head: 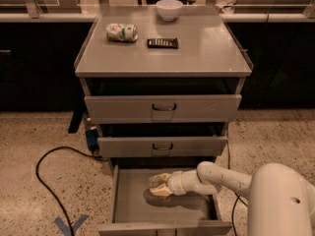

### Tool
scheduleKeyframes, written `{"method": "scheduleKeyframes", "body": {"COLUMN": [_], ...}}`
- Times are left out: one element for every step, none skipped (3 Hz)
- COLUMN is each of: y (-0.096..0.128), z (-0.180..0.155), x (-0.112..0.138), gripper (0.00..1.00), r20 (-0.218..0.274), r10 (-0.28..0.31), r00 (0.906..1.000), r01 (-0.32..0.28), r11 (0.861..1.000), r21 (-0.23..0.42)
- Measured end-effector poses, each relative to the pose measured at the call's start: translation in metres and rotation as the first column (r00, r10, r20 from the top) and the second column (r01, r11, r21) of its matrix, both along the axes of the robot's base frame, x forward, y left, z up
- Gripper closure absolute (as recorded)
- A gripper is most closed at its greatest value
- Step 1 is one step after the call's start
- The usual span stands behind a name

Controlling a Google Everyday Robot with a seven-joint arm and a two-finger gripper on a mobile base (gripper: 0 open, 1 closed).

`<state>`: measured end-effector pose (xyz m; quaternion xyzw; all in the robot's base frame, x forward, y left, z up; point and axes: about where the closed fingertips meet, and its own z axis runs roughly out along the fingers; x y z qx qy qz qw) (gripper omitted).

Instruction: Place water bottle into bottom drawer

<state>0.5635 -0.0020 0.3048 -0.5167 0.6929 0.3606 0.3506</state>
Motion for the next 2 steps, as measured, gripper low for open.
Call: {"method": "scheduleKeyframes", "body": {"y": [0.0,0.002], "z": [-0.033,-0.071], "x": [0.001,0.001], "gripper": [1.0,1.0], "r20": [-0.049,-0.123], "r10": [0.011,0.025], "r00": [0.9987,0.9921], "r01": [-0.016,-0.048], "r11": [0.995,0.981], "r21": [-0.097,-0.189]}}
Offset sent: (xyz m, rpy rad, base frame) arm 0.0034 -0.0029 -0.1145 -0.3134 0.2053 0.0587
